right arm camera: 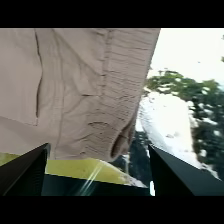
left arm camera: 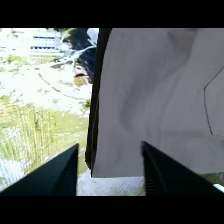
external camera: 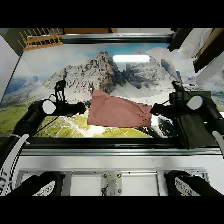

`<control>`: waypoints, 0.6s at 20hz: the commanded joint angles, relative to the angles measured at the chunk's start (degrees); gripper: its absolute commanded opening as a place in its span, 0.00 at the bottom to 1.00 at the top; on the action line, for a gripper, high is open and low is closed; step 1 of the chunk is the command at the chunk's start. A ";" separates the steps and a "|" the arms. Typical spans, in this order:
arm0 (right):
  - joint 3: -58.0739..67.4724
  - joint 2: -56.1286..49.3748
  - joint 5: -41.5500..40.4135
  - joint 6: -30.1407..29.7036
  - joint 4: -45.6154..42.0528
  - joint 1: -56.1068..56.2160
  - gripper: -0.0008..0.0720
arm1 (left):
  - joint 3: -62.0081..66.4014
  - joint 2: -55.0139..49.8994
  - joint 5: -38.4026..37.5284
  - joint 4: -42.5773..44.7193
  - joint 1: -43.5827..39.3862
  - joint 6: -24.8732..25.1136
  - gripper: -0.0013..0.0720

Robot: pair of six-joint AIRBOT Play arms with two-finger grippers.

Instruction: Fold the clothes and pants, and hang the long-sleeved shirts on hangers.

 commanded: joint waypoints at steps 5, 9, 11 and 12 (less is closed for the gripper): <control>-1.90 -10.62 6.25 -15.56 14.32 -17.94 0.93 | 0.00 7.02 1.09 -0.17 -10.78 -0.57 0.03; -1.88 -21.05 5.64 -25.38 28.22 -17.70 0.93 | 0.00 7.02 1.70 -0.13 -17.35 -0.59 0.03; -1.88 -24.48 5.66 -29.31 35.15 -17.05 0.93 | 0.00 7.02 1.68 -0.15 -18.67 -0.63 0.03; -1.86 -25.59 5.29 -29.68 36.41 -16.37 0.93 | 0.00 7.02 1.68 -0.15 -18.97 -1.11 0.03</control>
